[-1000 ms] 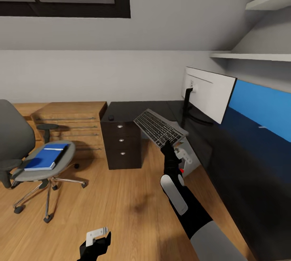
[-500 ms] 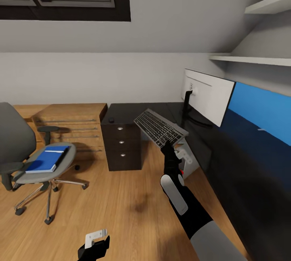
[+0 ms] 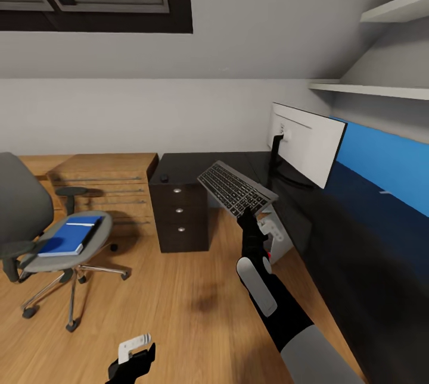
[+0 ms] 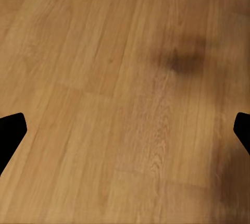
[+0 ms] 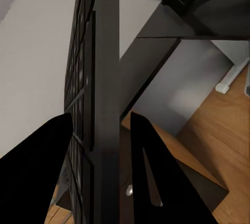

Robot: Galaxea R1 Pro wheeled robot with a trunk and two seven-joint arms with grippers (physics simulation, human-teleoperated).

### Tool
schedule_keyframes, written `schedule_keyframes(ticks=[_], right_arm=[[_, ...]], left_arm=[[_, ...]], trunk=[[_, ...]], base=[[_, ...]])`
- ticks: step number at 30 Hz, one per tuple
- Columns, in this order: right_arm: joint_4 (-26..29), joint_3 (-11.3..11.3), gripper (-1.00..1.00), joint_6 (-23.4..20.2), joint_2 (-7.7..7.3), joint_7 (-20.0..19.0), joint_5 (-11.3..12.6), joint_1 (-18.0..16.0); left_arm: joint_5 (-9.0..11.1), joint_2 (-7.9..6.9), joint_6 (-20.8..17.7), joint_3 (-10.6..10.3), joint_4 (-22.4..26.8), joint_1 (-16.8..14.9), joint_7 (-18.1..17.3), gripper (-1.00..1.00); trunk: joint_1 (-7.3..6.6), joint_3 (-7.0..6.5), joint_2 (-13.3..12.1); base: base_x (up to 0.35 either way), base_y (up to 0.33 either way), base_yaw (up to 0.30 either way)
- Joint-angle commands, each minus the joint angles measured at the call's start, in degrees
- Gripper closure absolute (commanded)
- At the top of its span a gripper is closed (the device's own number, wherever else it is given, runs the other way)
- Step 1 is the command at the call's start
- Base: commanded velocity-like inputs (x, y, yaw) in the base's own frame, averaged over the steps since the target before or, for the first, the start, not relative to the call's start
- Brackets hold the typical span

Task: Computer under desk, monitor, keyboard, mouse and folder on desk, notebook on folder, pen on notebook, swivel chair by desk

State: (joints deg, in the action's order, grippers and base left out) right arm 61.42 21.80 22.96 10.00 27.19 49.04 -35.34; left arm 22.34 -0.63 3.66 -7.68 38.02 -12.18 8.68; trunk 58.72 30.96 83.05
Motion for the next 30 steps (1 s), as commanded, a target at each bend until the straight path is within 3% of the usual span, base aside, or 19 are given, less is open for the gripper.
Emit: schedule_keyframes(ticks=[1, 17, 30], right_arm=[[0.0, 0.1, 1.00, 0.3, 0.00, 0.1, 0.2, -0.1], [-0.1, 0.0, 1.00, 0.4, 0.00, 0.1, 0.1, -0.1], [-0.1, 0.0, 1.00, 0.3, 0.00, 0.1, 0.2, 0.0]], left_arm=[[0.6, -0.13, 0.3, -0.4, 0.0, 0.0, 0.5, -1.00], [0.6, -0.24, 1.0, -0.3, -0.1, 0.0, 0.6, -1.00], [0.6, -0.27, 1.1, -0.2, -0.1, 0.0, 0.6, -1.00]], trunk=[[0.01, 0.06, 0.0], [0.01, 0.06, 0.0], [0.01, 0.06, 0.0]], base=[[0.247, 0.000, 0.000], [0.308, 0.043, 0.043], [0.316, 0.178, 0.133]])
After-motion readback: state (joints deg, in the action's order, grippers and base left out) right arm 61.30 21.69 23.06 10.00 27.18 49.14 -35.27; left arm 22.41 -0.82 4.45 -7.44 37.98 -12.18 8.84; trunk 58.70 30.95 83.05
